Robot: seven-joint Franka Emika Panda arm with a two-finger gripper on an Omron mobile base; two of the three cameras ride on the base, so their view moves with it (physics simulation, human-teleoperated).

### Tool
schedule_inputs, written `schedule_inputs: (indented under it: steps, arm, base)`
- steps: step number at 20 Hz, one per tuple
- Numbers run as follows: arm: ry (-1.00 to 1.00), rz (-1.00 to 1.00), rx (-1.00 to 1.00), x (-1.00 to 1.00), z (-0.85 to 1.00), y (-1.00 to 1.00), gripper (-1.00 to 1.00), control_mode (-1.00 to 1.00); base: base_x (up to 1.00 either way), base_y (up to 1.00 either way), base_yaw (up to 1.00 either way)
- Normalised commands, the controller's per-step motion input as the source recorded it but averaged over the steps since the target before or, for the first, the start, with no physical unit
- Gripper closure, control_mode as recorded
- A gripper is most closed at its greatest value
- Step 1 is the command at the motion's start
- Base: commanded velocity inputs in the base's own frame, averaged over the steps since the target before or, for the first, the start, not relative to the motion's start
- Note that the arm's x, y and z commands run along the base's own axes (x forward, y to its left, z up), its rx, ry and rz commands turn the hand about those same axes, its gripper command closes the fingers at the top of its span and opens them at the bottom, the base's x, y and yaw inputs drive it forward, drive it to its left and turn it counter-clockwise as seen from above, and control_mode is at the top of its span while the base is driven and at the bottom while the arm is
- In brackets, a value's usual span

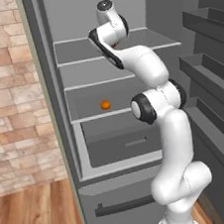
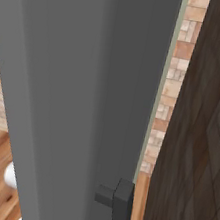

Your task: Place the cold items (sweet potato and tangerine) from the fridge in one tupperware on the dining counter. Place the warm items (kebab skewer and hot dog) in the stove area in another tupperware.

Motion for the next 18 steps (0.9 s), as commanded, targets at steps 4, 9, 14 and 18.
schedule_inputs:
  steps: [4, 9, 14, 18]
  arm:
    - [-0.03, 0.19, 0.00, -0.35, 0.00, 0.00, 1.00, -1.00]
    - [-0.16, 0.17, 0.00, -0.72, 0.01, 0.00, 1.00, -1.00]
    - [-0.11, 0.05, 0.00, -0.48, -0.40, 0.00, 1.00, -1.00]
    - [-0.17, 0.07, 0.00, -0.27, -0.09, 0.00, 1.00, -1.00]
  base:
    - [0.00, 0.00, 0.00]
    - [0.00, 0.00, 0.00]
    - [0.00, 0.00, 0.00]
    - [0.00, 0.00, 0.00]
